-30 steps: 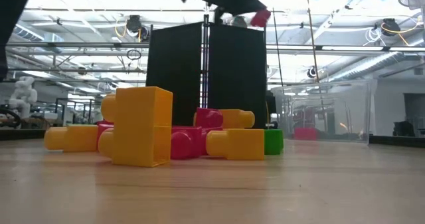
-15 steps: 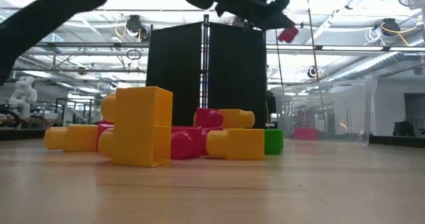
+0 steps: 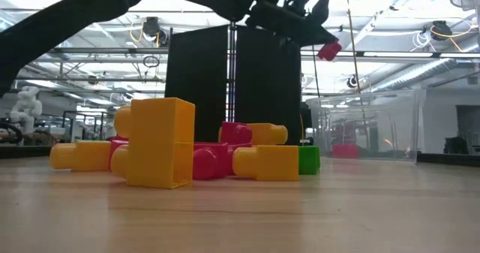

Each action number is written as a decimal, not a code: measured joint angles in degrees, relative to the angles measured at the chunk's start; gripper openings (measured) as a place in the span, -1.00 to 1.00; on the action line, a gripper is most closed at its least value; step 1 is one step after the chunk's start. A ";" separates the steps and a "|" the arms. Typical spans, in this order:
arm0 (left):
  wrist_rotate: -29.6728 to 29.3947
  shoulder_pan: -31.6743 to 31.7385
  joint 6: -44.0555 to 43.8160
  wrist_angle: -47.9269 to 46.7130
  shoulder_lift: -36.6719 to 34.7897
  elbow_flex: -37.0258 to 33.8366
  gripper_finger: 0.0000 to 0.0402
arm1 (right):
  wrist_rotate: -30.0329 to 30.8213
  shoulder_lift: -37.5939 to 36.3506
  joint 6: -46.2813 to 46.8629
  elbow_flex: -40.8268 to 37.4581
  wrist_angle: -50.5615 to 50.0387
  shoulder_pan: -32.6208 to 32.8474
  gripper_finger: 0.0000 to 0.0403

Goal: Sort blocks
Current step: Put the red game piece into the top transparent bin

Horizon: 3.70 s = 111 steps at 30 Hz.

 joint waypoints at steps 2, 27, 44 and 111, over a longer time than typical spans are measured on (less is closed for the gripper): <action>3.47 0.40 -0.06 0.05 0.00 0.00 -1.00 | 0.00 0.00 0.04 0.00 0.00 0.02 0.03; 11.73 0.70 -5.14 2.43 -0.63 -0.11 -0.23 | -0.04 0.00 0.25 0.00 -0.03 0.00 0.03; 8.00 -8.06 11.22 -53.50 -10.35 -2.38 -0.23 | -0.09 0.02 2.50 -0.02 -6.69 0.00 0.03; -13.23 -20.26 -4.22 -39.18 0.75 -6.27 -0.23 | 0.13 0.00 6.98 -0.02 -9.01 -0.02 0.03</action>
